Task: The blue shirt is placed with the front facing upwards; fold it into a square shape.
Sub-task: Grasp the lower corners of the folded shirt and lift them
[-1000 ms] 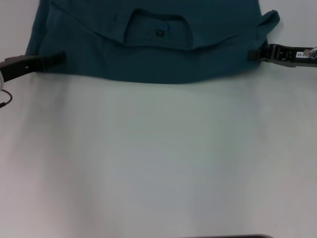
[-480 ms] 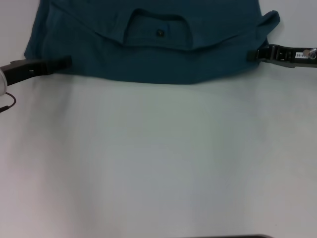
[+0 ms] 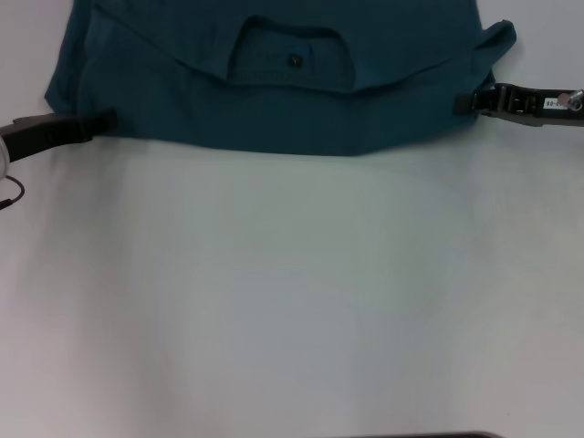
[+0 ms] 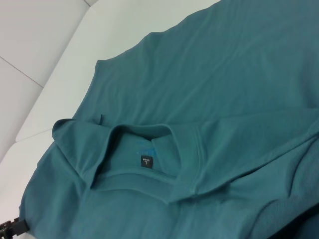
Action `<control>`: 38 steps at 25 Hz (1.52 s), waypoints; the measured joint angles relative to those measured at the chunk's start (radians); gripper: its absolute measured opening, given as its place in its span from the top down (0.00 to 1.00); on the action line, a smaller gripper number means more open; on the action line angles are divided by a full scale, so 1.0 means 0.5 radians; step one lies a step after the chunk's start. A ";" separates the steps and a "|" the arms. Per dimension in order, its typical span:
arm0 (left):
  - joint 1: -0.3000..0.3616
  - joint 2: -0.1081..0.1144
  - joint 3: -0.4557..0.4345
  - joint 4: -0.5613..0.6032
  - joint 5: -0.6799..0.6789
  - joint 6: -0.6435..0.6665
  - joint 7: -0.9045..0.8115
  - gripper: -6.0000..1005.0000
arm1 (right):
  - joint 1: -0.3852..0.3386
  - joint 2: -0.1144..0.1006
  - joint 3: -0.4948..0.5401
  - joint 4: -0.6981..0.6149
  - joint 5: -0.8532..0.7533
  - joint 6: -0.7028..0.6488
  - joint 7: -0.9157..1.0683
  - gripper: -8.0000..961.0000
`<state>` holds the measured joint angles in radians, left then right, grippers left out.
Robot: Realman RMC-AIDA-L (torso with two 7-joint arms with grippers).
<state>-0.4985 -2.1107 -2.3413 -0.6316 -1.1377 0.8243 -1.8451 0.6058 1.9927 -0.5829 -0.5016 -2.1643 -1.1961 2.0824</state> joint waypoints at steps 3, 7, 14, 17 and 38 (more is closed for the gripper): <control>0.000 0.000 -0.004 -0.001 0.001 -0.001 -0.011 0.39 | 0.000 0.000 0.000 0.000 0.002 -0.001 0.000 0.95; 0.000 0.000 -0.005 -0.007 0.002 -0.001 -0.016 0.47 | 0.000 -0.001 0.000 0.000 0.003 -0.003 -0.001 0.95; -0.010 0.004 -0.005 -0.001 0.002 -0.006 -0.016 0.66 | 0.000 -0.001 0.000 0.000 0.003 -0.004 -0.004 0.95; -0.012 0.005 -0.001 0.001 0.002 -0.024 -0.016 0.76 | 0.000 -0.001 0.000 0.000 0.004 -0.004 -0.005 0.95; 0.156 0.068 -0.009 -0.269 0.004 0.401 -0.141 1.00 | -0.184 -0.025 0.024 -0.182 0.007 -0.244 -0.050 0.95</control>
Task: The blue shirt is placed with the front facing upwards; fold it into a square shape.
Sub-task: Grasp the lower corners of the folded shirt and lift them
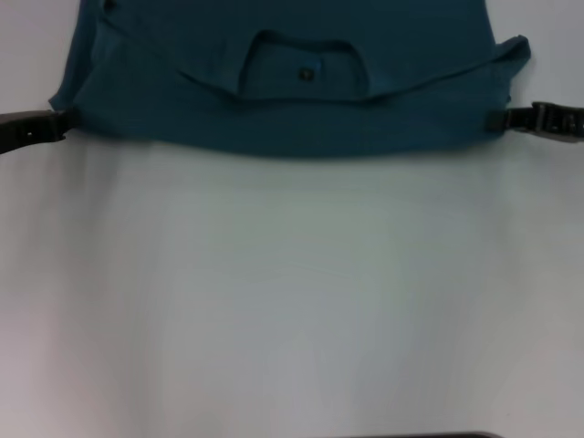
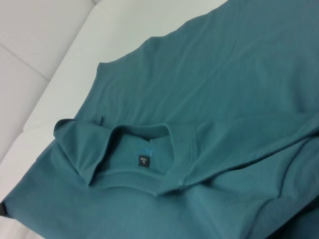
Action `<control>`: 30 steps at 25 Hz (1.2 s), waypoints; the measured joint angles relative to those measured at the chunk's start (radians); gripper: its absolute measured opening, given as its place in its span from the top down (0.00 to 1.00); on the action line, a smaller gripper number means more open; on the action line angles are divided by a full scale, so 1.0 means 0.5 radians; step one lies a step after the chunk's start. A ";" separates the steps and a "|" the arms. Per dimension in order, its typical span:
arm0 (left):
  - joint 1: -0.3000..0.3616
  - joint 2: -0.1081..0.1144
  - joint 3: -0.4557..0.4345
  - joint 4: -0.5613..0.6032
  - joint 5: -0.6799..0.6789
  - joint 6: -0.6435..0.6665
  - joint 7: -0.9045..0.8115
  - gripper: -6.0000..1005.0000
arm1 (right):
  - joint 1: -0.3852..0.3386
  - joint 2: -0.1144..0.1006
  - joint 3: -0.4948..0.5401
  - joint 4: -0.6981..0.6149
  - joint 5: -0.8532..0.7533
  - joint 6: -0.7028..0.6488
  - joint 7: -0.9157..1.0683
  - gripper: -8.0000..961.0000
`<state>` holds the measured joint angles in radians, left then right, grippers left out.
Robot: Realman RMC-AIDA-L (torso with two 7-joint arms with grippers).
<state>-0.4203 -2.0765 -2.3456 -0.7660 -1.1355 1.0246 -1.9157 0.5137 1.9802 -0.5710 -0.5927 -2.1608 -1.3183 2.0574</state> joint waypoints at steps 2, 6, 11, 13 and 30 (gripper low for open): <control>0.032 0.019 -0.002 -0.032 0.001 0.123 -0.010 1.00 | -0.051 -0.007 -0.001 -0.035 -0.003 -0.063 -0.023 0.95; 0.098 0.062 -0.007 -0.077 0.001 0.387 -0.013 1.00 | -0.145 -0.023 -0.002 -0.082 -0.006 -0.216 -0.104 0.95; 0.179 0.084 -0.029 -0.171 0.007 0.748 -0.014 1.00 | -0.274 -0.039 0.000 -0.138 -0.005 -0.390 -0.191 0.95; 0.201 0.084 -0.067 -0.208 0.031 0.875 -0.015 1.00 | -0.340 -0.040 0.002 -0.174 -0.003 -0.461 -0.231 0.95; 0.284 0.084 -0.269 -0.241 0.341 1.483 0.028 1.00 | -0.649 -0.054 0.118 -0.244 -0.035 -0.902 -0.650 0.95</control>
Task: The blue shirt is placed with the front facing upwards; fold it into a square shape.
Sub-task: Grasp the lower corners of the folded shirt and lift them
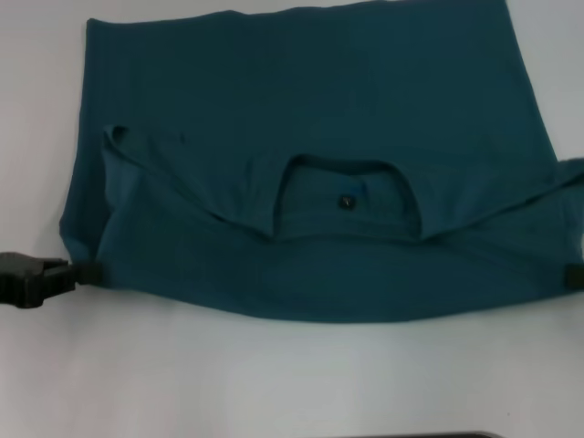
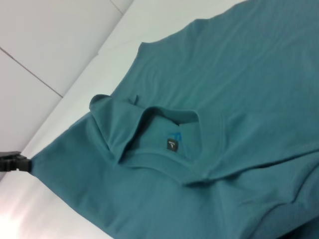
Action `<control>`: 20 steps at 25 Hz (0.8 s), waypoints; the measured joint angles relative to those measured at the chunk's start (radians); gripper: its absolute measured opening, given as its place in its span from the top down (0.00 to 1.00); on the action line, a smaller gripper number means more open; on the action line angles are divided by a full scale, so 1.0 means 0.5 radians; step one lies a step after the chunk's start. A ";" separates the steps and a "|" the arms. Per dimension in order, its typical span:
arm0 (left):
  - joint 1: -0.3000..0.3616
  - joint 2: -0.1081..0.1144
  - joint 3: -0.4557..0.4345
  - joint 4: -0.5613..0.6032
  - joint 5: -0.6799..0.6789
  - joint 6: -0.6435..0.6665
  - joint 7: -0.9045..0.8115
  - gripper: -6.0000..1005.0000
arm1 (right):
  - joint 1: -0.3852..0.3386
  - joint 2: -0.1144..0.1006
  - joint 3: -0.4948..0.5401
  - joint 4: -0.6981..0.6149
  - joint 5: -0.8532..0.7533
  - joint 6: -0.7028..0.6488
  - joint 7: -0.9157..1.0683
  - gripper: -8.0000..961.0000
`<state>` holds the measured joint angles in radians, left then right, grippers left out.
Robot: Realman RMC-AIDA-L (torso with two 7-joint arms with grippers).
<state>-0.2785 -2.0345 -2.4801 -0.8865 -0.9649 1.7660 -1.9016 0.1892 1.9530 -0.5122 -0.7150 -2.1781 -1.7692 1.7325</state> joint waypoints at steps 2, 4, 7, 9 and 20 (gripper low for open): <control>0.010 0.001 -0.039 0.000 0.025 0.043 0.005 1.00 | -0.022 -0.004 0.026 0.000 -0.031 -0.018 -0.019 0.95; 0.019 0.001 -0.079 0.000 0.055 0.074 0.006 1.00 | -0.040 -0.006 0.074 0.000 -0.077 -0.043 -0.044 0.95; 0.038 0.001 -0.116 0.002 0.100 0.084 0.010 1.00 | -0.058 -0.005 0.170 0.000 -0.129 -0.063 -0.074 0.95; 0.045 0.001 -0.140 0.009 0.127 0.084 0.017 1.00 | -0.065 -0.004 0.217 0.000 -0.154 -0.065 -0.083 0.95; 0.082 -0.007 -0.182 0.018 0.173 0.144 0.063 1.00 | -0.068 0.000 0.238 0.001 -0.187 -0.107 -0.107 0.95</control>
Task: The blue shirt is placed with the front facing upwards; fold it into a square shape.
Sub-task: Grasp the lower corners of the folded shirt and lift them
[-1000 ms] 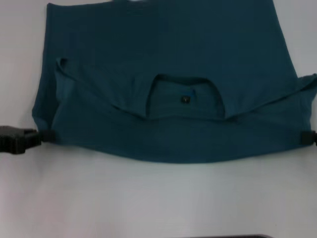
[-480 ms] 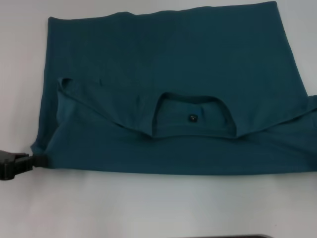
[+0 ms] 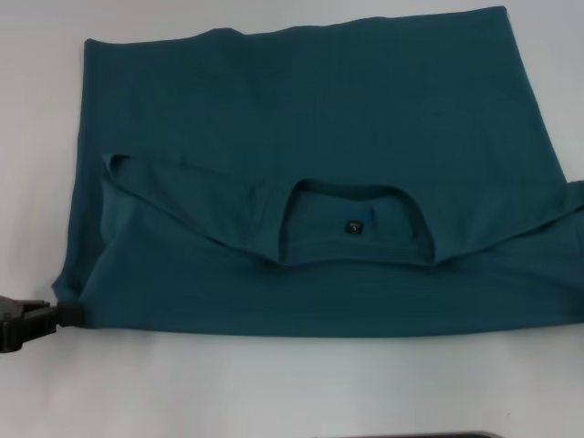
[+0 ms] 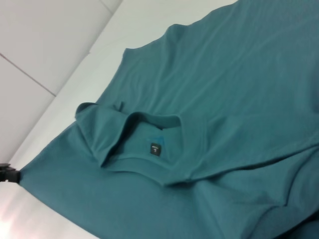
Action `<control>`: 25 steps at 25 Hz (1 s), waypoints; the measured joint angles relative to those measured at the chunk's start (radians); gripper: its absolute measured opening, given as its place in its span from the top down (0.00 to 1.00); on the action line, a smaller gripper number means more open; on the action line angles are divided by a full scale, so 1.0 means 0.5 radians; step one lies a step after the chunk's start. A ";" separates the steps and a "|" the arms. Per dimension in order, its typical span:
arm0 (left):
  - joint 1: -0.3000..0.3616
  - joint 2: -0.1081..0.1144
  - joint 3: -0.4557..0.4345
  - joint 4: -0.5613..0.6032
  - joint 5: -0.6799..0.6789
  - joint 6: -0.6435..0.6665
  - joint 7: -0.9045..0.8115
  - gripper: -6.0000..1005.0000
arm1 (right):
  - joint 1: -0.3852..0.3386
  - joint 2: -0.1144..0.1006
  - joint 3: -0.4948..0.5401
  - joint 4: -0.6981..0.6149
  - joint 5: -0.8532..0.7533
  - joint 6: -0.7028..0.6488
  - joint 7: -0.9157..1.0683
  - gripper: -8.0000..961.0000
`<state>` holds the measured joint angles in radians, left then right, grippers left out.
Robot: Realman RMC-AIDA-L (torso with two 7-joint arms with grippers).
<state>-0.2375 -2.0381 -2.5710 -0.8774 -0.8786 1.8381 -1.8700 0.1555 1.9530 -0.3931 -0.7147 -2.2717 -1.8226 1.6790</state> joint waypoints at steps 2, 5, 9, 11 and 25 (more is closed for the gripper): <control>0.006 0.000 0.000 0.000 0.004 0.004 0.001 1.00 | -0.006 0.003 0.001 0.000 0.000 -0.019 -0.019 0.95; 0.015 0.002 0.000 -0.003 0.005 0.008 0.003 1.00 | -0.028 0.009 0.008 0.000 0.000 -0.036 -0.045 0.95; 0.018 0.007 0.000 -0.009 0.006 0.009 0.006 1.00 | -0.086 0.025 0.034 0.000 0.000 -0.068 -0.103 0.95; 0.020 0.008 0.000 -0.009 0.006 0.009 0.012 1.00 | -0.119 0.031 0.057 0.000 -0.003 -0.082 -0.126 0.95; 0.022 0.011 -0.001 0.000 0.053 0.012 0.028 1.00 | -0.187 0.051 0.141 0.000 -0.051 -0.170 -0.183 0.95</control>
<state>-0.2264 -2.0324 -2.5715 -0.8774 -0.8524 1.8440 -1.8561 0.0620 1.9787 -0.3228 -0.7149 -2.2971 -1.9078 1.5875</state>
